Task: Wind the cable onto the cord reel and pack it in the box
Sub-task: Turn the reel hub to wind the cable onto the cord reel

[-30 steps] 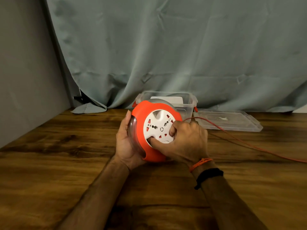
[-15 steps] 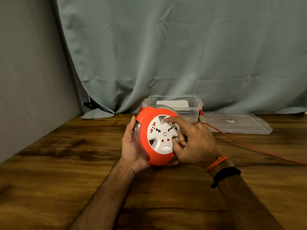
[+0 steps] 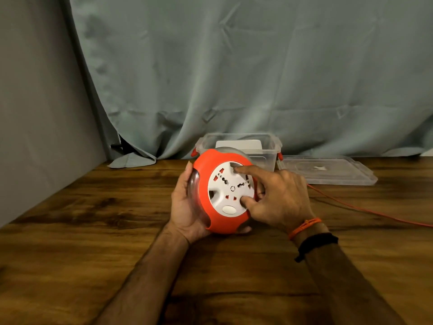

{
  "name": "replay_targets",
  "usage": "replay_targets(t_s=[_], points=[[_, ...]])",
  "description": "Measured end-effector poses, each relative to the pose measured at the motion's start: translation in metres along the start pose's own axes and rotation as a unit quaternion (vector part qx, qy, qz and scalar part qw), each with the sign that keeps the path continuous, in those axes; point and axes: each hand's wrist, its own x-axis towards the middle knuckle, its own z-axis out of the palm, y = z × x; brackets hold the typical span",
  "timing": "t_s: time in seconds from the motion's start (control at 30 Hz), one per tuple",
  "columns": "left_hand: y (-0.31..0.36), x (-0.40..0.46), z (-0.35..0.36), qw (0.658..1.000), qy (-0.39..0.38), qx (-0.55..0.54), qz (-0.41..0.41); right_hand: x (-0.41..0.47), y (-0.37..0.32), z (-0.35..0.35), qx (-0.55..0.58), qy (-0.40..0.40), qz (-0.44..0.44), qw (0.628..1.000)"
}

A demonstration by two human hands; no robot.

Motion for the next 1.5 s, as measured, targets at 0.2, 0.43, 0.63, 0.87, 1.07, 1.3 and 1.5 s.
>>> replay_targets(t_s=[0.2, 0.43, 0.63, 0.87, 1.07, 1.3, 1.5], points=[[-0.002, 0.004, 0.010, 0.999, 0.010, -0.003, 0.037, -0.002, -0.010, 0.008, -0.024, 0.020, 0.091, 0.995], [-0.002, 0.003, 0.008, 0.998, -0.026, -0.005, 0.064, 0.000, -0.014, 0.011, 0.058, -0.014, 0.085, 0.995], [-0.001, 0.005, 0.003, 1.000, 0.009, 0.004, 0.017, 0.001, 0.001, 0.000, 0.130, 0.039, 0.036, 0.990], [-0.003, 0.000, -0.004, 0.998, -0.056, 0.001, -0.001, 0.002, -0.003, -0.006, 0.101, -0.069, -0.012, 0.992], [0.001, -0.001, -0.001, 0.999, -0.039, 0.006, -0.001, 0.004, -0.001, -0.004, 0.047, -0.076, -0.022, 0.996], [0.000, -0.002, 0.001, 1.000, -0.002, 0.013, 0.001, -0.001, -0.001, -0.001, 0.005, -0.022, -0.001, 1.000], [-0.004, 0.003, 0.005, 1.000, -0.011, 0.021, -0.006, -0.003, -0.009, 0.006, -0.028, 0.019, 0.077, 0.996]])
